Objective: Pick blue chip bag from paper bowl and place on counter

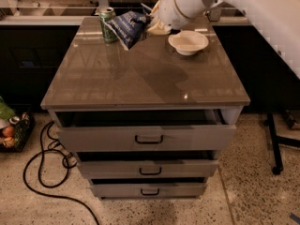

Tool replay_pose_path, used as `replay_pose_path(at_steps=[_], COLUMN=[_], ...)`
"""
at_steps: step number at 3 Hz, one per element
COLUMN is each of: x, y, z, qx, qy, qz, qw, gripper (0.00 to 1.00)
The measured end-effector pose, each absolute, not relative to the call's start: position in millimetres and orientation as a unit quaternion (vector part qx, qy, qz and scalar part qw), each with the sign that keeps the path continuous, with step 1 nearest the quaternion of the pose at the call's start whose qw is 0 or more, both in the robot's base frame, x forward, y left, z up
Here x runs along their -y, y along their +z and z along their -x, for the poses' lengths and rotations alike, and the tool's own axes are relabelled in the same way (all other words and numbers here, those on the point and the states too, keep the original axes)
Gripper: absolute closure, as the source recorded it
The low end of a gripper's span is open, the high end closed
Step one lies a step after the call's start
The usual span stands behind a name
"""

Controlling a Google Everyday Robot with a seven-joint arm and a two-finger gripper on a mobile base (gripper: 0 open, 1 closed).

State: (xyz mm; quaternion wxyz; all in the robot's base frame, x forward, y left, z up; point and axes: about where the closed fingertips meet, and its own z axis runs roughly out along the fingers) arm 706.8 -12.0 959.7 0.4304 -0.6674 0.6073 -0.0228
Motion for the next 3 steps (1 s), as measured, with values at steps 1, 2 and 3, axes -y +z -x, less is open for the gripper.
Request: replay_pose_path(at_steps=[1,2,3], x=[-16,-24,-26], y=[895,856,854], z=[-707,-710,-710], qx=[-0.602,-0.600,-0.600], qy=[-0.047,-0.049,-0.048], qz=[0.682,0.688,0.689], qw=[0.414,0.405,0.405], gripper=[1.00,1.00,0.84])
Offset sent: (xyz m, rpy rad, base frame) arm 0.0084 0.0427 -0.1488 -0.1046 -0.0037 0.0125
